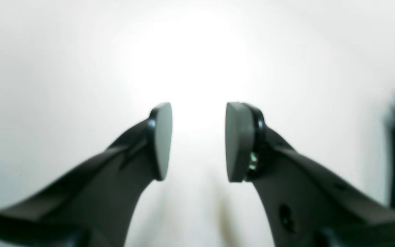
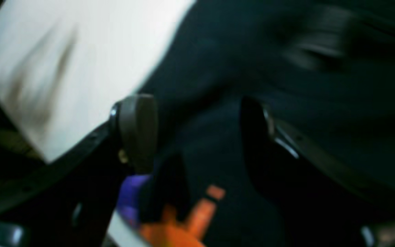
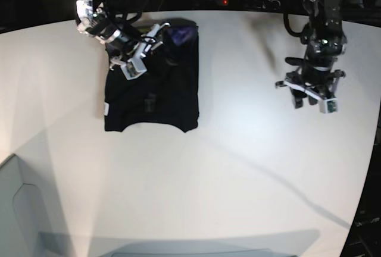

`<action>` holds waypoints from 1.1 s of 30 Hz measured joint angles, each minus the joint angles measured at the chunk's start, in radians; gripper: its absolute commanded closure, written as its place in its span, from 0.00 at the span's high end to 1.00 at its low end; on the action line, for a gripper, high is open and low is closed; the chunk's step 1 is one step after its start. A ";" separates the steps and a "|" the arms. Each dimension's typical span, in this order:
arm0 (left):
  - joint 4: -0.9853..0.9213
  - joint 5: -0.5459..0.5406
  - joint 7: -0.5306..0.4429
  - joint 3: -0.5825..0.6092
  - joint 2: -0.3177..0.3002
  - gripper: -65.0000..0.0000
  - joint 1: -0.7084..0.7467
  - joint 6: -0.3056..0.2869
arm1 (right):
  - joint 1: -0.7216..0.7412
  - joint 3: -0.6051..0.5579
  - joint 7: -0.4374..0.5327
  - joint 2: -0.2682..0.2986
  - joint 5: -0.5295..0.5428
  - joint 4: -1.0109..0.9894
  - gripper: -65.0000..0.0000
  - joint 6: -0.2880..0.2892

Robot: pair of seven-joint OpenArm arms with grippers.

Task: Fold the T-shirt properly
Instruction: 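Release the bundle and lift both grippers away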

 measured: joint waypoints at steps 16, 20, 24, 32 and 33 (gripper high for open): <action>-0.013 0.002 0.000 -0.255 0.050 0.38 0.004 0.001 | 0.062 -0.208 0.051 0.040 0.033 -0.198 0.59 0.000; -0.013 0.002 -0.001 -0.254 0.051 0.38 0.019 0.001 | 0.082 -0.220 0.083 0.062 0.054 -0.240 0.59 0.012; -0.014 0.001 0.006 -0.252 0.057 0.38 0.033 0.002 | 0.063 -0.203 0.016 0.087 0.020 -0.148 0.59 0.015; -0.014 -0.002 0.000 -0.250 0.090 0.38 0.043 0.001 | -0.021 -0.033 0.008 0.110 0.008 0.131 0.59 0.000; -0.014 -0.002 0.000 -0.249 0.096 0.38 0.047 0.001 | -0.036 -0.004 0.005 0.112 0.006 0.137 0.59 0.000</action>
